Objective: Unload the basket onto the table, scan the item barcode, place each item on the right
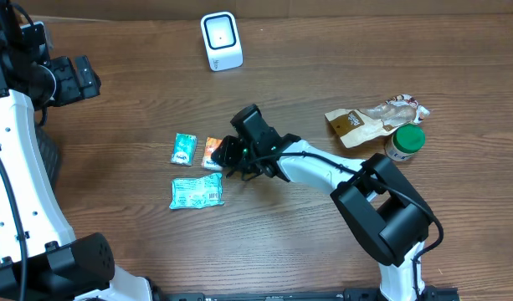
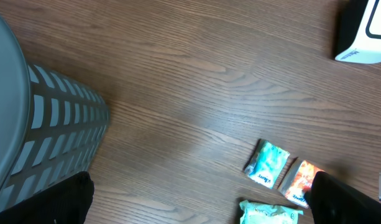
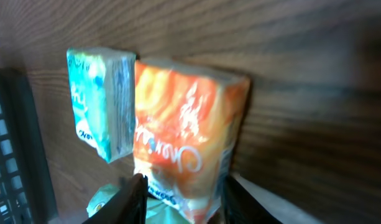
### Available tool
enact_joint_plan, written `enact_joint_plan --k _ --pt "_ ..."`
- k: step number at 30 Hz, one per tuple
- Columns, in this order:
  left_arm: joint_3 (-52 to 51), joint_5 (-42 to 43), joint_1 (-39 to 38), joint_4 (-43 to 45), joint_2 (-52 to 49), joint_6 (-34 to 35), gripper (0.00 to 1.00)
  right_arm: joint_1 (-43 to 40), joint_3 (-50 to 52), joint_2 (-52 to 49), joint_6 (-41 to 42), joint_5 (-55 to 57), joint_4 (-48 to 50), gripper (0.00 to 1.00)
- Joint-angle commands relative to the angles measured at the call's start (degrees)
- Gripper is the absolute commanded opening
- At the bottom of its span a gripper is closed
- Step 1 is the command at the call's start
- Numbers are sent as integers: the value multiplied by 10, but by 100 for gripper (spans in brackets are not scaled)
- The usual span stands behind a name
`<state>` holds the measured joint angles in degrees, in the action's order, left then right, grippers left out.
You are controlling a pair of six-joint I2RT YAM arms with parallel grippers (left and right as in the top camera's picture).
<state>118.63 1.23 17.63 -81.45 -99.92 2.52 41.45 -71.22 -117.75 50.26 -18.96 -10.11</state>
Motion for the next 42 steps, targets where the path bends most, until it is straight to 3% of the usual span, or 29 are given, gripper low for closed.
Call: enact_joint_plan --k 1,8,15,17,27,38,42 --pt "5 -2 0 1 2 -13 100 9 2 -14 10 -4 -3 35" --pt "5 -2 0 1 2 -13 100 12 4 -21 23 26 -17 29" --pt "5 -2 0 1 2 -13 99 7 2 -21 -26 37 -32 4" --pt "5 -2 0 1 2 -13 100 -1 -5 -15 -57 6 -41 4" --pt "5 -2 0 1 2 -13 100 -123 -37 61 -274 -355 -94 4" --pt "5 -2 0 1 2 -13 100 -243 -37 78 -297 -646 -49 4" --pt "5 -2 0 1 2 -13 100 -255 -37 78 -293 -665 -37 4"
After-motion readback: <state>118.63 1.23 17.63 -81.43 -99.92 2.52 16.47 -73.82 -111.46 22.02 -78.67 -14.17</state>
